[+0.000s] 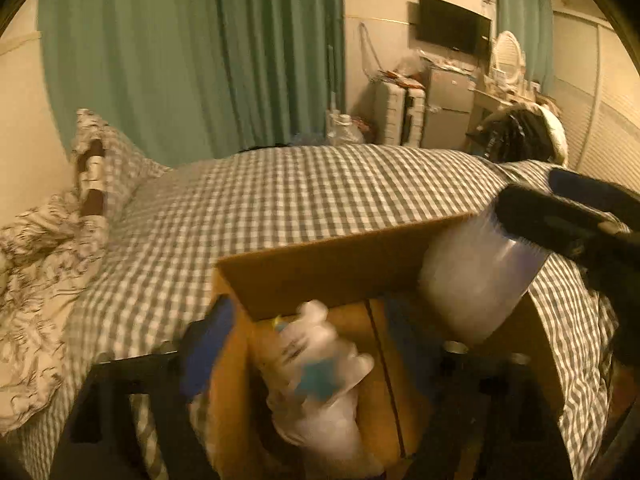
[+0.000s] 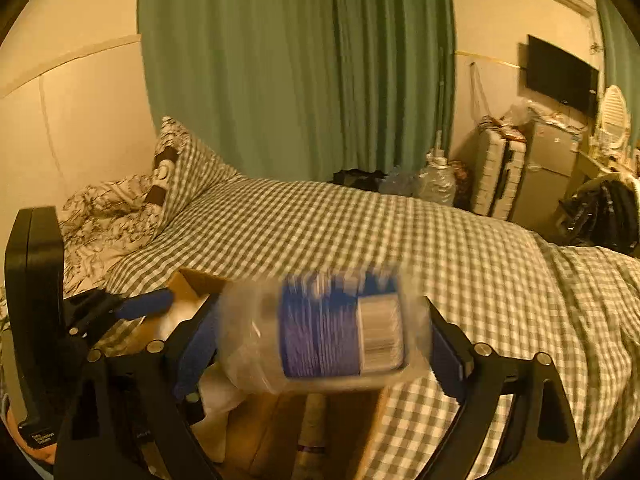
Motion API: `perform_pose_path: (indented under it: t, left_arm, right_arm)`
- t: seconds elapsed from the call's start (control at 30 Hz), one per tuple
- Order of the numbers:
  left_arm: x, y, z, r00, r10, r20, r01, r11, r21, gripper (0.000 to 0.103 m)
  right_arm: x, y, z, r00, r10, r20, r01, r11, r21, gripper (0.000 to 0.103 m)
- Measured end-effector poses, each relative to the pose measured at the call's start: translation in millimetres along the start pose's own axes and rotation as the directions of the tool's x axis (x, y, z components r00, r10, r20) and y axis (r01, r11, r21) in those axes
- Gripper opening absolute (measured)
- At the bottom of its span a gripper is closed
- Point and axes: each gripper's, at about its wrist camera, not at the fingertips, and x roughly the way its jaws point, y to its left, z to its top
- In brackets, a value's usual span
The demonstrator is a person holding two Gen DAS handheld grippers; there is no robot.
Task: Organize objects
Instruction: 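Carry the bottle and star toy into the box and release both, then grasp the tape roll with the right tool and lift it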
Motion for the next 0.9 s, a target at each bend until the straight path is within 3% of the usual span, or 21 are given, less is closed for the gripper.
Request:
perform_pose_path:
  t: [0.27, 0.5, 0.63, 0.77, 0.9]
  left_arm:
    - [-108, -6, 9, 0.989, 0.042, 0.14, -0.038, 0.999, -0.029, 0.103]
    - [-207, -8, 4, 0.985, 0.039, 0.167, -0.028, 0.997, -0.066, 0.103]
    - [-257, -16, -11, 0.98, 0.052, 0.192, -0.041, 0.998, -0.056, 0.103]
    - [-283, -25, -39, 0.976, 0.072, 0.205, -0.066, 0.997, -0.039, 0.103]
    - [-278, -34, -82, 0.981, 0.091, 0.17, -0.085, 0.995, -0.042, 0.103]
  right_arm:
    - [-99, -6, 22, 0.996, -0.017, 0.088, 0.018, 1.0, -0.008, 0.095]
    - [-215, 5, 27, 0.989, 0.007, 0.151, -0.001, 0.999, -0.037, 0.095]
    - [-261, 10, 15, 0.986, -0.026, 0.163, 0.037, 0.997, -0.067, 0.095]
    - [-288, 16, -6, 0.988, -0.036, 0.148, 0.053, 0.992, -0.115, 0.095]
    - [-292, 25, -45, 0.993, -0.033, 0.11, 0.049, 0.988, -0.148, 0.095]
